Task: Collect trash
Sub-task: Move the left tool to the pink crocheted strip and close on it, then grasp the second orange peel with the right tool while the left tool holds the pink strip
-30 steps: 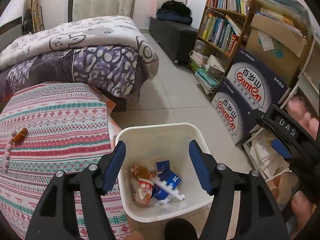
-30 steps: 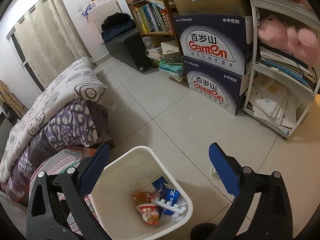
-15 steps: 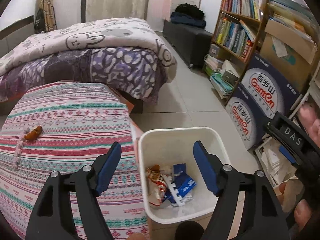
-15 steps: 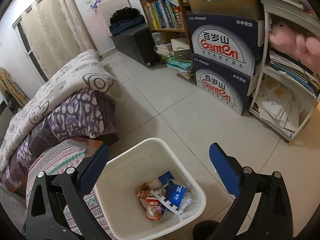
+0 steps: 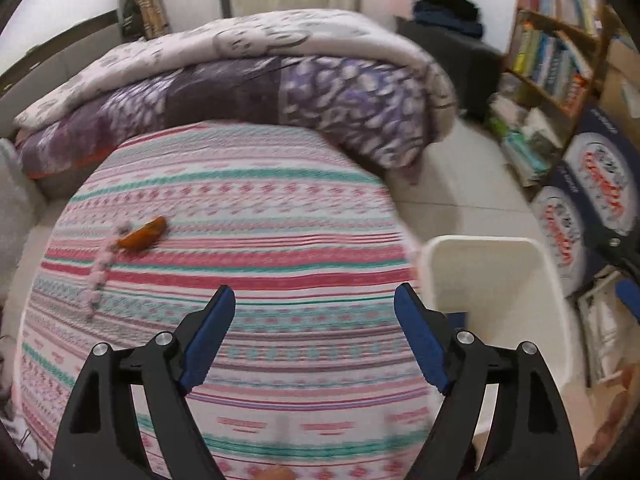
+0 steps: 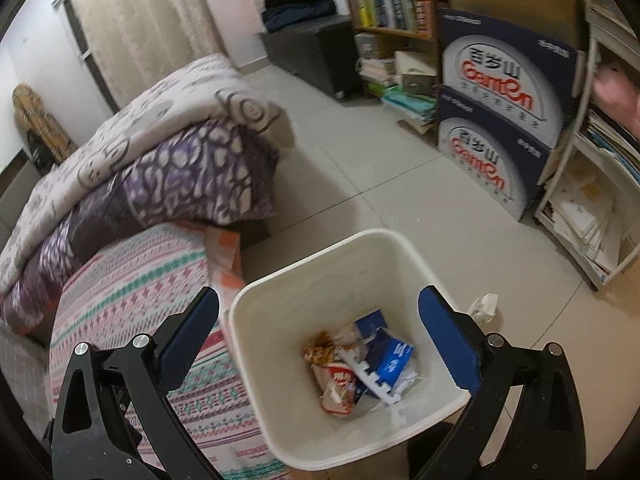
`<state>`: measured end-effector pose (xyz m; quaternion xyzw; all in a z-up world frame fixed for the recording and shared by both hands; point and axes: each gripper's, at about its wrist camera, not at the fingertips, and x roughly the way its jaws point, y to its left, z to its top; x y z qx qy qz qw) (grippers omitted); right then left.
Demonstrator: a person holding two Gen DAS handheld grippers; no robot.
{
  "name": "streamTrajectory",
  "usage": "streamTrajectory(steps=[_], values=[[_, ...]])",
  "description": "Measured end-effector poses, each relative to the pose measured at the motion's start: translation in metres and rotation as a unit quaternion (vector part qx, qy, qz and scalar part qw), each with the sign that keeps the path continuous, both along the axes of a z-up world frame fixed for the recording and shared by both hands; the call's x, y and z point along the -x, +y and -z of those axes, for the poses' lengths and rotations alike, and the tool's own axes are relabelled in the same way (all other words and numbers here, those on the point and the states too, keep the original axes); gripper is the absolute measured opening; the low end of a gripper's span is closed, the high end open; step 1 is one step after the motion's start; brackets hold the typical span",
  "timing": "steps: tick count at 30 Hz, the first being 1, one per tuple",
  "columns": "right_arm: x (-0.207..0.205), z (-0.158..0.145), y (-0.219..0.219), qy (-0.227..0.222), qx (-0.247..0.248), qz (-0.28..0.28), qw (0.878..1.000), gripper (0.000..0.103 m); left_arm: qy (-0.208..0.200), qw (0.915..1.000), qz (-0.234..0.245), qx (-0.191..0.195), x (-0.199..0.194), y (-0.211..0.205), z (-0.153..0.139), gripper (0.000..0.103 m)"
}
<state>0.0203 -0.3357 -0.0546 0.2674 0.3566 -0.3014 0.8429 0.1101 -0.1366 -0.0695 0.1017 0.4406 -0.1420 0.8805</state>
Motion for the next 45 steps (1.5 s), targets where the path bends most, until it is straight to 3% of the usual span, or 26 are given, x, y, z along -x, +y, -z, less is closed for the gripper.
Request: streamTrajectory(steps=[4,9,14,20,26,29,31,33,37,45], values=[[-0.019,0.007,0.022,0.016,-0.003,-0.028,0.999,0.096,-0.002,0.9984,-0.035,-0.045,-0.022,0.036,0.017,0.082],[-0.042,0.019,0.05,0.036,-0.011,-0.06,0.998,0.096,0.016,0.9933,-0.087,-0.074,-0.053,0.089,0.039,0.082],[-0.061,0.027,0.077,0.047,-0.01,-0.087,0.995,0.096,0.037,0.9852,-0.15,-0.075,-0.08,0.147,0.057,0.082],[-0.085,0.043,0.111,0.071,-0.006,-0.124,0.99,0.096,0.028,0.9749,-0.202,-0.09,-0.113,0.202,0.067,0.082],[-0.104,0.056,0.135,0.081,-0.022,-0.153,0.985,0.096,0.055,0.9771,-0.193,-0.071,-0.143,0.228,0.083,0.082],[-0.118,0.065,0.15,0.084,-0.042,-0.168,0.981,0.096,0.059,0.9813,-0.18,-0.035,-0.147,0.234,0.084,0.067],[-0.13,0.071,0.162,0.082,-0.068,-0.174,0.979,0.096,0.058,0.9825,-0.175,-0.025,-0.146,0.236,0.081,0.04],[-0.143,0.077,0.176,0.076,-0.101,-0.174,0.977,0.096,0.058,0.9826,-0.174,-0.025,-0.145,0.237,0.08,0.03],[-0.172,0.085,0.218,0.07,-0.128,-0.187,0.971,0.096,0.055,0.9773,-0.205,-0.007,-0.146,0.258,0.079,0.029],[-0.229,0.092,0.284,0.077,-0.125,-0.219,0.965,0.093,0.029,0.9485,-0.315,0.016,-0.14,0.321,0.074,0.028]])
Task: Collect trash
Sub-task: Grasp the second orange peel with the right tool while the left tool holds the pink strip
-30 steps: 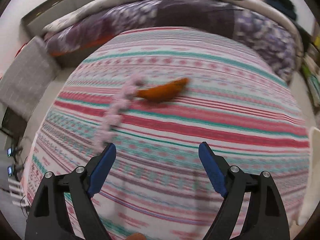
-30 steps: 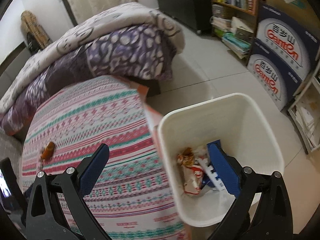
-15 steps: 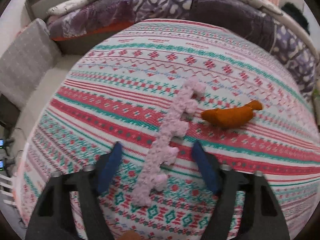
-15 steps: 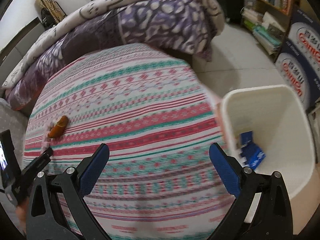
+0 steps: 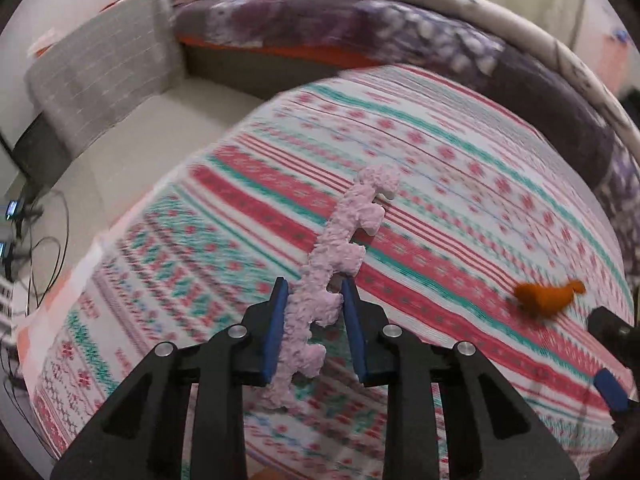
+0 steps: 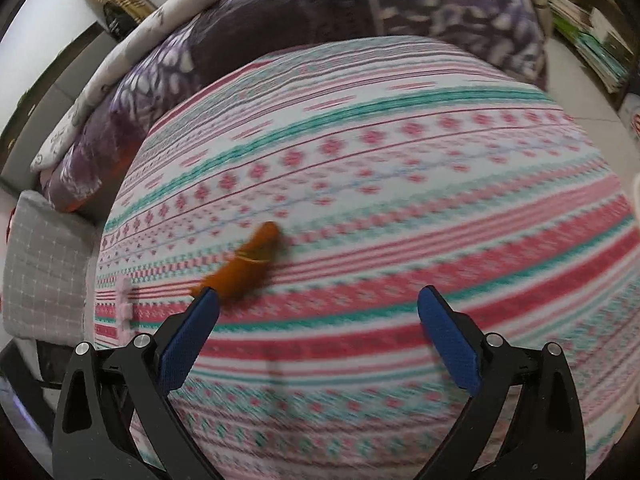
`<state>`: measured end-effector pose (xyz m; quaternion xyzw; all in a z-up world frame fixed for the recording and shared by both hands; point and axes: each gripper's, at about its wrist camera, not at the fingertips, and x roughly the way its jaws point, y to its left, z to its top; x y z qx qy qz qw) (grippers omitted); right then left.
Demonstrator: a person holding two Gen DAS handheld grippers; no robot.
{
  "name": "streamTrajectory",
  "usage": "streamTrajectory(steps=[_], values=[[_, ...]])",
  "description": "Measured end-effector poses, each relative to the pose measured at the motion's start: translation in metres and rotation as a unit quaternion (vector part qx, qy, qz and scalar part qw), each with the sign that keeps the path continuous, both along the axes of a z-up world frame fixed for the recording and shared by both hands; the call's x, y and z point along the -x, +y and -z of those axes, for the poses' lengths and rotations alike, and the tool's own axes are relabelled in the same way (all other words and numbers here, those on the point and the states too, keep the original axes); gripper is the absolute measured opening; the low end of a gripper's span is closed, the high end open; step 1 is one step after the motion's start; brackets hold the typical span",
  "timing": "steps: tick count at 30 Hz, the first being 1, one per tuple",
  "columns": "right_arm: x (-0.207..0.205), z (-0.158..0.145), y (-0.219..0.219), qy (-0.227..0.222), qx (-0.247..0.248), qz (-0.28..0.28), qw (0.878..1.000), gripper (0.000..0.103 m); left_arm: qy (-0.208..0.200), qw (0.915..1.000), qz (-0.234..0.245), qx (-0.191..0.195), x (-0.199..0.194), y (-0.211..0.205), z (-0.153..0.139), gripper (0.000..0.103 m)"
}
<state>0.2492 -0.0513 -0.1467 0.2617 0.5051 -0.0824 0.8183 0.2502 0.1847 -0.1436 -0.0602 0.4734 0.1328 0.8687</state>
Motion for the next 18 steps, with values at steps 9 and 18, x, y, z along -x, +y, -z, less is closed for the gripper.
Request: streamTrajectory(steps=[9,18], values=[[-0.033,0.005,0.031,-0.009,0.038,-0.018,0.999,0.086,0.002,0.9996,-0.027,0.013,0.008,0.014,0.0,0.028],[-0.025,0.004,0.056,-0.02,0.098,-0.103,0.99,0.02,0.005,0.9991,-0.039,0.016,0.007,0.018,-0.001,0.028]])
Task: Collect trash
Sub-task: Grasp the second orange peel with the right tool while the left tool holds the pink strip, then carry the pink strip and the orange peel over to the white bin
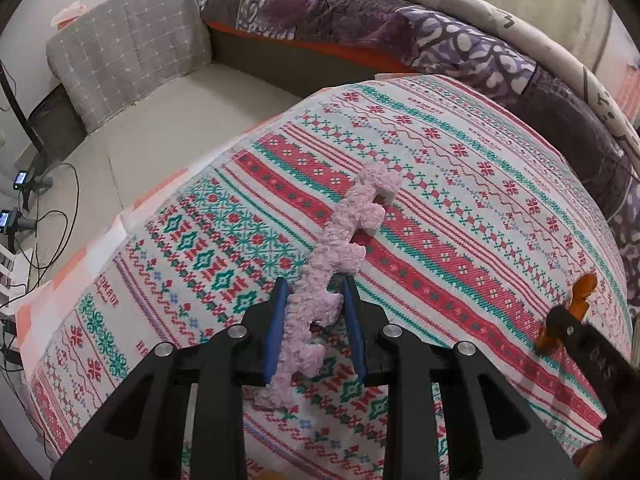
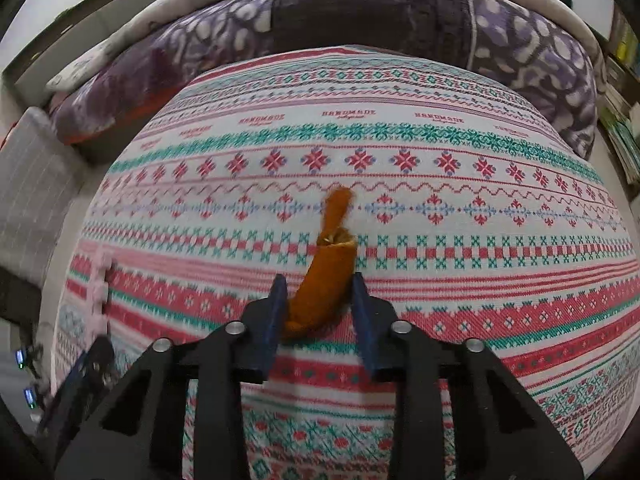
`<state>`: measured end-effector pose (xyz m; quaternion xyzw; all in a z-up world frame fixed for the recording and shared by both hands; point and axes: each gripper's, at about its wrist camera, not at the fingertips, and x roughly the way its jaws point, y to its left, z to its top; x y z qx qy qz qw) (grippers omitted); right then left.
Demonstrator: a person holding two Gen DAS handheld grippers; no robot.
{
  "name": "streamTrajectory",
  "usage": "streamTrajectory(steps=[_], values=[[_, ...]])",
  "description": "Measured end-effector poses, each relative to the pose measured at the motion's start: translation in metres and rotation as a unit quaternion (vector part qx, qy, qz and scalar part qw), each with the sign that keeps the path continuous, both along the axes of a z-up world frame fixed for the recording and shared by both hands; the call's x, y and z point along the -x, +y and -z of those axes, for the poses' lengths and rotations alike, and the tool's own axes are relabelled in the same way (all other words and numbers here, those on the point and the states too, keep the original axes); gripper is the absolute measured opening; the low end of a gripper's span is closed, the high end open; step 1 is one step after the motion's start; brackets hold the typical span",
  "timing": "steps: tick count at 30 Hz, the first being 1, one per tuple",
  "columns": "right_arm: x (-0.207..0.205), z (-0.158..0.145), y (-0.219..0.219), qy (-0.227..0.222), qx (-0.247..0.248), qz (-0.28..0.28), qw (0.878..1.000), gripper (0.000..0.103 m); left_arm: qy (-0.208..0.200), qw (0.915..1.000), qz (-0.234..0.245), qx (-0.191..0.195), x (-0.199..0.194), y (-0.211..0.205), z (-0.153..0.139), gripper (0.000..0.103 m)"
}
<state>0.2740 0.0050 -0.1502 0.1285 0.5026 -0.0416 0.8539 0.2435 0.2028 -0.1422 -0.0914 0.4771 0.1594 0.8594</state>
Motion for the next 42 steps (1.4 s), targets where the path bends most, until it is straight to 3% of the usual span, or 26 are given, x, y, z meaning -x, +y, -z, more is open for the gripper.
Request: streamTrajectory(steps=[6,21,33,42], values=[[0.028,-0.006,-0.012,-0.009,-0.005,-0.025,1.0,0.017,-0.003,0.9999,0.006,-0.014,0.013,-0.005,-0.005,0.028],[0.088,-0.054,-0.066,-0.052,-0.014,-0.013,0.998,0.017,-0.052,0.9947,0.064,-0.061,0.051,-0.047,-0.048,0.028],[0.11,-0.055,-0.111,-0.059,-0.041,0.014,0.997,0.017,-0.034,0.9959,0.079,-0.029,0.048,-0.078,-0.043,0.028],[0.122,-0.063,-0.131,-0.068,-0.042,0.016,0.997,0.017,-0.05,0.993,0.1,-0.039,0.054,-0.112,-0.057,0.028]])
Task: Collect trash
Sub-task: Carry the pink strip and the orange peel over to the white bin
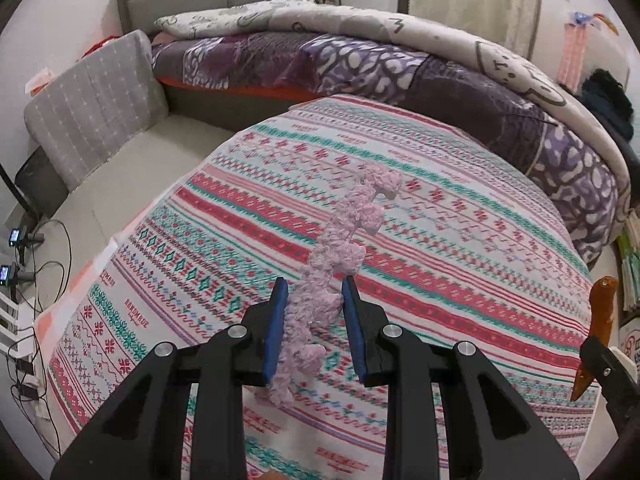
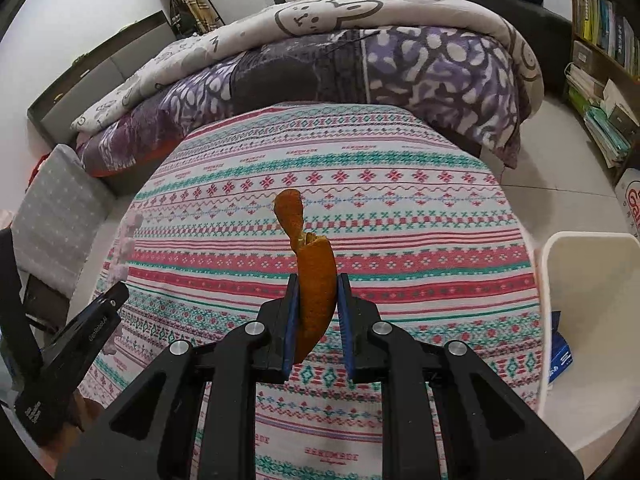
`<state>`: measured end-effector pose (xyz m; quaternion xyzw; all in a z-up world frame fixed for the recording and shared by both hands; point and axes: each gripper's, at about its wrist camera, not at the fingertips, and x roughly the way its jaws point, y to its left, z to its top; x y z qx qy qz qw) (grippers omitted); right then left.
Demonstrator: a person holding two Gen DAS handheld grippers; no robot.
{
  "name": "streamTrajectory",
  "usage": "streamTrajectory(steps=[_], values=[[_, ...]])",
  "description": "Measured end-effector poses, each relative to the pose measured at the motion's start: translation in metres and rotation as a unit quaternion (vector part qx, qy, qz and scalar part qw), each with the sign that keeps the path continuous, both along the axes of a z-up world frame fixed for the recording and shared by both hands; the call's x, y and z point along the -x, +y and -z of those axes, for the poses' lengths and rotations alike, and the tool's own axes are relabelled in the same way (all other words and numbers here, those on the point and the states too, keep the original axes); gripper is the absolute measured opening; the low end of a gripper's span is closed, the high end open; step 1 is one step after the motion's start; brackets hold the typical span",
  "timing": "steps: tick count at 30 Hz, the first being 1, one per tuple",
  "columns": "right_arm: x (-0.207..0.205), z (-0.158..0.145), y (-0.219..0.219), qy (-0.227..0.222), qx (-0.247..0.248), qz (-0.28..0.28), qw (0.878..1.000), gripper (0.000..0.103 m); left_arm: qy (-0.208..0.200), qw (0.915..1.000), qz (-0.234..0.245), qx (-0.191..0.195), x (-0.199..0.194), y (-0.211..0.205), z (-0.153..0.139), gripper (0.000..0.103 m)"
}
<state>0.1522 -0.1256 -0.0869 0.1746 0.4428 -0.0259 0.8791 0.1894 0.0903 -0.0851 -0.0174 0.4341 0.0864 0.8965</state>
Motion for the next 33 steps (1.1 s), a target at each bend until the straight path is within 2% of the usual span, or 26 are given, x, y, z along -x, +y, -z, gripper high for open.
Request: streamTrajectory(steps=[19,33], values=[[0.031,-0.012,-0.063,-0.007,0.002,0.058,0.998,0.018,-0.024,0.997,0.072,-0.018,0.02,-0.079,-0.018,0.028],[0.056,-0.013,-0.121,0.001,-0.001,0.112,0.994,0.018,-0.032,0.9901,0.134,-0.024,0.04,-0.145,-0.02,0.028]])
